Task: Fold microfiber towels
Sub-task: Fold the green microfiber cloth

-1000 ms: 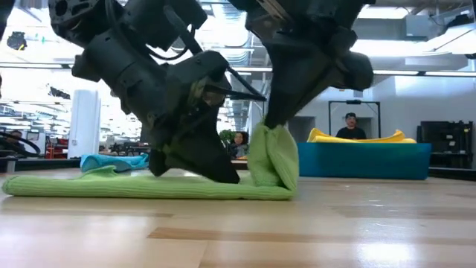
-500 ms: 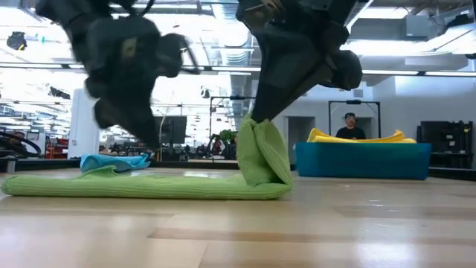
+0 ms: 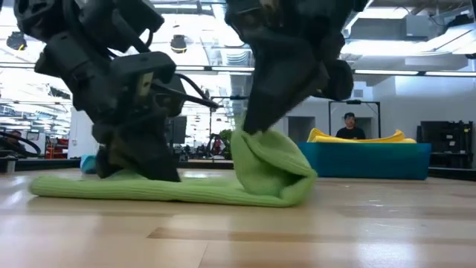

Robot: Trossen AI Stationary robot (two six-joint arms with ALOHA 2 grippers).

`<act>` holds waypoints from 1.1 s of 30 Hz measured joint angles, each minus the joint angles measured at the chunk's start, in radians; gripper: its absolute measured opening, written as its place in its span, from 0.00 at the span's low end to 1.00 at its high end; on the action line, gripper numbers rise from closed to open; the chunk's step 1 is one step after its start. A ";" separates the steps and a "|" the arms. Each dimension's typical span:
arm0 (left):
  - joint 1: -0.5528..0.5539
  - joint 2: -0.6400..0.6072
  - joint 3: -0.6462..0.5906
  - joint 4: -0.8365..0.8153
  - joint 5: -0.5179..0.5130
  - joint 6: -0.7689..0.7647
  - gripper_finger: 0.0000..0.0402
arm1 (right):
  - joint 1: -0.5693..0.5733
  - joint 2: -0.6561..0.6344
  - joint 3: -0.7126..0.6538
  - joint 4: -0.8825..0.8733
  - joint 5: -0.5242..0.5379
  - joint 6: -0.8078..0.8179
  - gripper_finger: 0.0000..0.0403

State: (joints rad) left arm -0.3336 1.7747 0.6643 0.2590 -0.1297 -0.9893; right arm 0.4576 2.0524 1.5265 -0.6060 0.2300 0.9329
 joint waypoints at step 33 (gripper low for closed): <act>0.104 -0.009 -0.006 0.055 -0.020 0.080 0.00 | -0.034 -0.010 0.035 0.008 -0.106 -0.078 0.47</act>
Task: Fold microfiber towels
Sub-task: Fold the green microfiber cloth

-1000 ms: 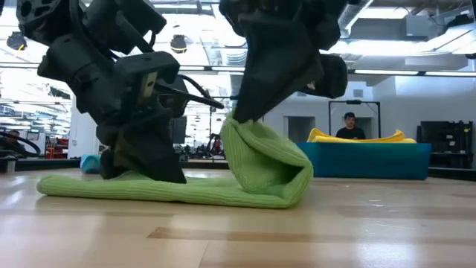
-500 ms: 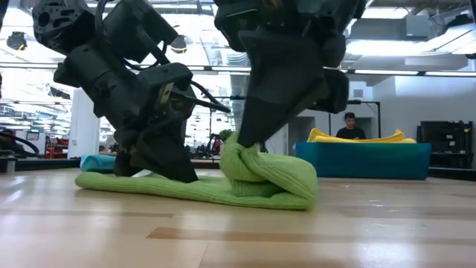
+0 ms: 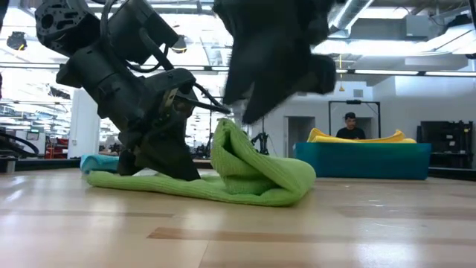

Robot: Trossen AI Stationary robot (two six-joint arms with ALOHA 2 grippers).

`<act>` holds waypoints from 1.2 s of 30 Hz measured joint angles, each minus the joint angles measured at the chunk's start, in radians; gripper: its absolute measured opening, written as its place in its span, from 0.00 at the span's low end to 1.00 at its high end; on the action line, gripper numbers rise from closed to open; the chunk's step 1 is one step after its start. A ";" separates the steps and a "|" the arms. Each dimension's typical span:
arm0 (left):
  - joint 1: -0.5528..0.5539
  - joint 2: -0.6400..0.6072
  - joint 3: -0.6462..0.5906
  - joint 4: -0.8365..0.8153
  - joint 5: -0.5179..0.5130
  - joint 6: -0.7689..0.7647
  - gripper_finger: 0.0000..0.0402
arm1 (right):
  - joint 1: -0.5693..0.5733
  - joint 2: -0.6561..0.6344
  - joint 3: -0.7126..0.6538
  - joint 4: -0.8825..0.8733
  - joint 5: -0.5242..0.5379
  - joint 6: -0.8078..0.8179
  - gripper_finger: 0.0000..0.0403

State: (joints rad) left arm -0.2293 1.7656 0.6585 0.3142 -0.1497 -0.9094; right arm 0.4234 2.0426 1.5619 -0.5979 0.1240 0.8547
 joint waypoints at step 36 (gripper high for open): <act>-0.006 0.088 0.212 -0.163 -0.008 0.004 0.00 | 0.067 -0.026 -0.201 0.080 0.189 0.348 0.62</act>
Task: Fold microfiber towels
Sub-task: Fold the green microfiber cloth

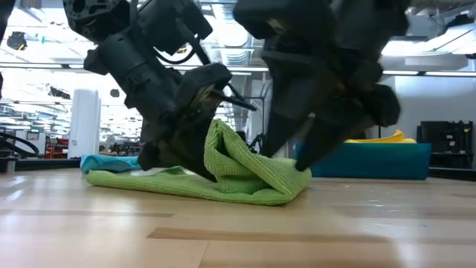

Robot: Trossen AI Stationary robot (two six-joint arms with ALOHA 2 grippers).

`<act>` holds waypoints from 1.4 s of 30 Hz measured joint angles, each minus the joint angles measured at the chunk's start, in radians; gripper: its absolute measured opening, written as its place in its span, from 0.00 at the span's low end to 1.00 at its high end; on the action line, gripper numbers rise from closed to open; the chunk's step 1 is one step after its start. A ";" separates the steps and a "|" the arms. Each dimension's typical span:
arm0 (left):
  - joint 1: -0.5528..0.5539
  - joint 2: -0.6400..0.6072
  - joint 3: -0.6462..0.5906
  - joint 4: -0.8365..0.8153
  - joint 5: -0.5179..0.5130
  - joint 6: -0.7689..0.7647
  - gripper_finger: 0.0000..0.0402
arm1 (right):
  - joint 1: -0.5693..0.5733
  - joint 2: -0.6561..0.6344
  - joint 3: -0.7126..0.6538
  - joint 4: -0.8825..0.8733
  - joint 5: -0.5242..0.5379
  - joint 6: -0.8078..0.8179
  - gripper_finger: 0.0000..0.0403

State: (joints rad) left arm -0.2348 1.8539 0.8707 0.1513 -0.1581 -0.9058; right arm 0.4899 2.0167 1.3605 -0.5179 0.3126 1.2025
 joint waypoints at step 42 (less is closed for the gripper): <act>0.037 -0.290 0.057 -0.487 0.018 0.108 0.00 | -0.111 -0.039 0.001 0.153 0.071 -0.244 0.62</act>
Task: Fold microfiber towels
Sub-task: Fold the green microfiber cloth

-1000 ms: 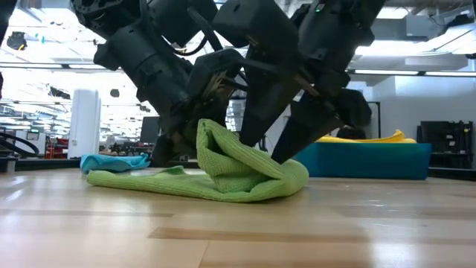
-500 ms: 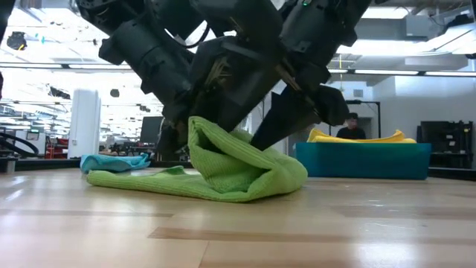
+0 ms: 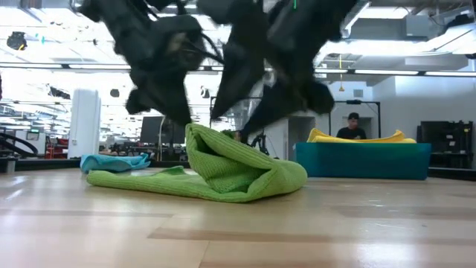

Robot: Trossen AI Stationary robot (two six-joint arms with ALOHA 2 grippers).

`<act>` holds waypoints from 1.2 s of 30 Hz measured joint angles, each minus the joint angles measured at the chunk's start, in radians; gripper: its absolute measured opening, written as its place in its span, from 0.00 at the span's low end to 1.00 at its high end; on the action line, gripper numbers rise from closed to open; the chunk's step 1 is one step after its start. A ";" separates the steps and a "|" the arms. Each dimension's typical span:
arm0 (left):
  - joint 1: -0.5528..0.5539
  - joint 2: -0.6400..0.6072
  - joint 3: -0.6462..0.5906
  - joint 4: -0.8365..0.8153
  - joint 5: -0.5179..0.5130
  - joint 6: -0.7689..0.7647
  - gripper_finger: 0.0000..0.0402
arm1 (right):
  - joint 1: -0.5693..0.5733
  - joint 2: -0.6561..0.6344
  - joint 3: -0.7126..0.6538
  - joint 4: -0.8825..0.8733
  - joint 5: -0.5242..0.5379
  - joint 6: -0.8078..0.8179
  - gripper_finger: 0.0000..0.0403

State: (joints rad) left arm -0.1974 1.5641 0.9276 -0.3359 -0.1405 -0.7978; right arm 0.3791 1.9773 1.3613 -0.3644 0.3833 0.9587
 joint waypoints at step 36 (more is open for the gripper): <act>-0.099 0.223 -0.040 0.372 0.054 -0.084 0.00 | 0.000 0.042 0.001 0.029 -0.071 0.000 0.62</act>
State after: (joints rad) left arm -0.2966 1.7866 0.8875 0.0364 -0.0868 -0.8818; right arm 0.3792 2.0190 1.3624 -0.3352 0.3119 0.9585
